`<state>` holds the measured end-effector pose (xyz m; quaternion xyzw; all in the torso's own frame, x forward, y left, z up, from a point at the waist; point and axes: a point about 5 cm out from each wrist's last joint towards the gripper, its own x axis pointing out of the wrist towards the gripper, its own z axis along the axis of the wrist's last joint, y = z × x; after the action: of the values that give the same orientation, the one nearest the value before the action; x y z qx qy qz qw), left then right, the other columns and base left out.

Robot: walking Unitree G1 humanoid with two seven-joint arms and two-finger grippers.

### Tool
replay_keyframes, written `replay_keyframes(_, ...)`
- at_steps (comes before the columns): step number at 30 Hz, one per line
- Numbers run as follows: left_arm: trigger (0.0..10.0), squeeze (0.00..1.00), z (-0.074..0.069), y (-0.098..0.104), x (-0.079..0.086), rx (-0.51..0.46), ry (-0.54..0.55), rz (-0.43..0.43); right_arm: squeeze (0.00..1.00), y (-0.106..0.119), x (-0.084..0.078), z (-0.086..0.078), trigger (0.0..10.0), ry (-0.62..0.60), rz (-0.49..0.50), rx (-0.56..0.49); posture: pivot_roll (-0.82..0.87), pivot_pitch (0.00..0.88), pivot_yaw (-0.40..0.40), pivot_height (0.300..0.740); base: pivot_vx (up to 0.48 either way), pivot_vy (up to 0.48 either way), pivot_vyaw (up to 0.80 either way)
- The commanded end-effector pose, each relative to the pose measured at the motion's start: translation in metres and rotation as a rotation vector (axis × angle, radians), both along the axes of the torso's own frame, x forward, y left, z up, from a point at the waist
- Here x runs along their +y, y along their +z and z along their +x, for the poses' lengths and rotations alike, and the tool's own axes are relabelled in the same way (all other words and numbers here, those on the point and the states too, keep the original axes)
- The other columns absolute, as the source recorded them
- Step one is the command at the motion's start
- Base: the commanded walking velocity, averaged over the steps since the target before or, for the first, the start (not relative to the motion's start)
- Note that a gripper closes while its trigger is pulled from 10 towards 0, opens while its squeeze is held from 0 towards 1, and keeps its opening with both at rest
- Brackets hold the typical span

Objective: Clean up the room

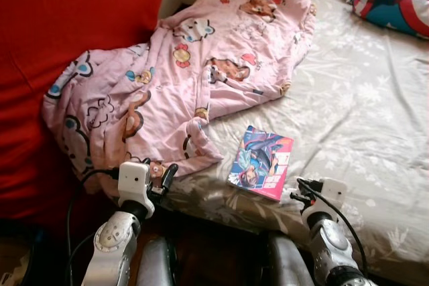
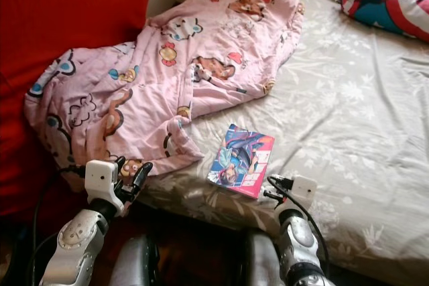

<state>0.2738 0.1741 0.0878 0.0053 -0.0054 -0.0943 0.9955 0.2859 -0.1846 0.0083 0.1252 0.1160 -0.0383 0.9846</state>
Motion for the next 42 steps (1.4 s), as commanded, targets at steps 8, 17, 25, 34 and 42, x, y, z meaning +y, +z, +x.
replay_keyframes(8, 10.0, 0.0, -0.011, -0.019, 0.011, 0.06, 0.1, -0.056, 0.0, 0.004, 0.019, -0.017, 10.0, 0.149, -0.047, -0.088, 0.02, 0.102, -0.058, 0.581, 0.0, 0.0, 0.0)
replay_keyframes(17, 10.0, 0.0, -0.012, -0.028, 0.016, 0.091, 0.148, -0.08, 0.0, 0.017, 0.021, -0.012, 10.0, 0.154, -0.071, -0.141, 0.01, 0.067, -0.056, 0.581, 0.0, 0.0, 0.0)
replay_keyframes(25, 10.0, 0.0, -0.012, -0.045, 0.029, 0.174, 0.253, -0.154, 0.0, 0.021, 0.017, -0.006, 10.0, 0.137, -0.086, -0.119, 0.01, 0.056, -0.055, 0.595, 0.0, 0.0, 0.0)
replay_keyframes(34, 10.0, 0.0, -0.011, -0.064, 0.035, 0.264, 0.246, -0.114, 0.0, -0.002, 0.018, -0.015, 10.0, 0.22, -0.146, 0.019, 0.01, 0.078, -0.062, 0.65, 0.0, 0.0, 0.0)
replay_keyframes(42, 10.0, 0.0, -0.014, -0.084, 0.035, 0.369, 0.217, -0.079, 0.0, -0.027, -0.001, -0.031, 10.0, 0.143, -0.15, 0.174, 0.01, 0.075, -0.06, 0.69, 0.0, 0.0, 0.0)
